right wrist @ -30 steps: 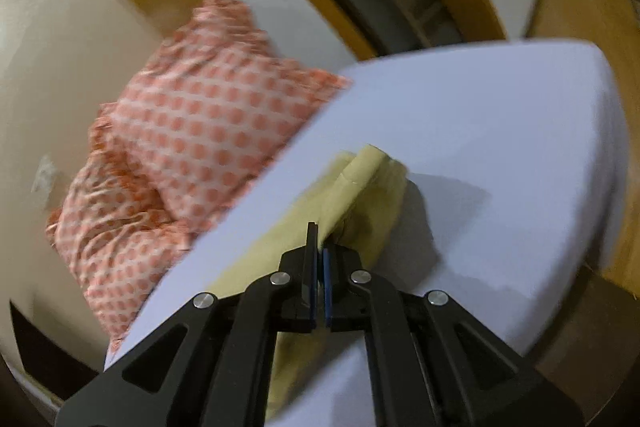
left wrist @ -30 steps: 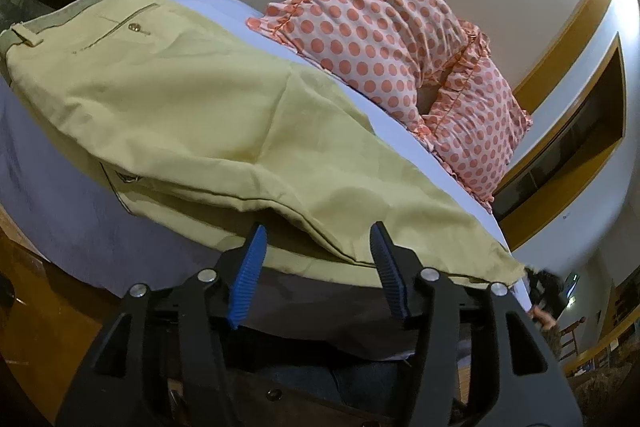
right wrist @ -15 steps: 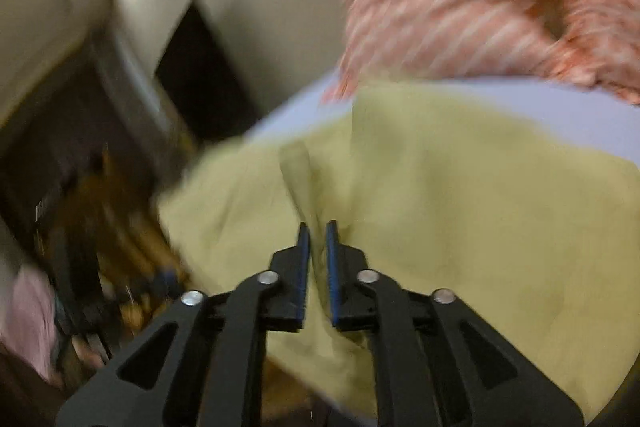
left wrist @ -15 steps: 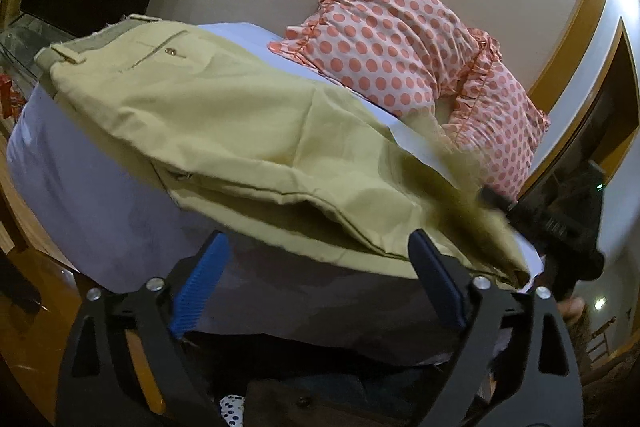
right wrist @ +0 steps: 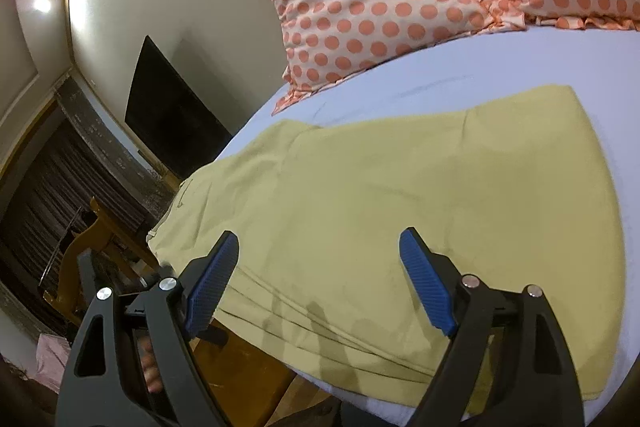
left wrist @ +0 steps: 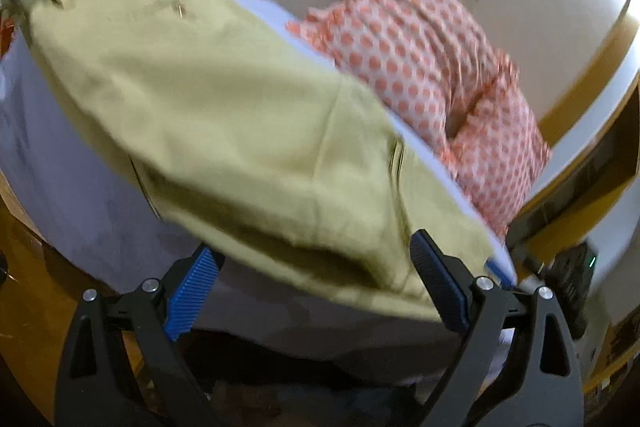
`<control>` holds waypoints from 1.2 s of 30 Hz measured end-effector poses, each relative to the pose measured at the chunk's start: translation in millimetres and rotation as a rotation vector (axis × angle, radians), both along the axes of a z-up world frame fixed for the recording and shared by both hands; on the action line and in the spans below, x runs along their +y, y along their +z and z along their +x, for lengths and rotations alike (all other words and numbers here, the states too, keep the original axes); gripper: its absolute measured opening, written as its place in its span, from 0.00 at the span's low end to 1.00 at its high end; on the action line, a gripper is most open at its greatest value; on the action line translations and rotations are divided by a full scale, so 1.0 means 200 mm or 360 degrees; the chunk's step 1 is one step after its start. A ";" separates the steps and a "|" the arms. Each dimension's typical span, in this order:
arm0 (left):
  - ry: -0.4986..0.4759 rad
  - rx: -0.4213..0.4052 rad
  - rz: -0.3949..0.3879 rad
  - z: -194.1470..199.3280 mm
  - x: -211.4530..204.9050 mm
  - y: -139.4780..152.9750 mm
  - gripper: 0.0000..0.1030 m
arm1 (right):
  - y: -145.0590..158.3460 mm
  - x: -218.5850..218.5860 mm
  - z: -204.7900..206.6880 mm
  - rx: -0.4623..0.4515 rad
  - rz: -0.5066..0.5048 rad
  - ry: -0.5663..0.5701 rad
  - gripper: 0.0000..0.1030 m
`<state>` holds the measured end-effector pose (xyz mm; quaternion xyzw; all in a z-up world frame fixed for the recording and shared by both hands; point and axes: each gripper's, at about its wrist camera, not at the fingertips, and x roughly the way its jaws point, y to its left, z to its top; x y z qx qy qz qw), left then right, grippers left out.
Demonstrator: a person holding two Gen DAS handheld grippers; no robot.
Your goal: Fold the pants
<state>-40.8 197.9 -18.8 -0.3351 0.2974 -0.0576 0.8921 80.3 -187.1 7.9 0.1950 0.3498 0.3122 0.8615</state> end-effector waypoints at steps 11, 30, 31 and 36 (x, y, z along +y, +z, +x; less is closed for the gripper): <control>0.0435 0.0021 -0.0284 0.15 0.42 0.06 0.67 | -0.06 -0.01 0.02 0.0034 0.0039 -0.0010 0.84; -0.0036 -0.0183 0.1199 0.56 -0.57 0.81 0.09 | -0.06 -0.46 -0.02 -0.0019 0.0204 -0.0368 0.86; -0.0217 -0.0265 0.1298 0.56 -0.77 0.81 0.09 | -0.05 -0.51 -0.03 -0.0023 0.0215 -0.0418 0.86; -0.0957 -0.0374 0.1566 0.45 -1.42 0.50 0.09 | -0.03 -0.81 -0.12 -0.0052 0.0284 -0.0714 0.87</control>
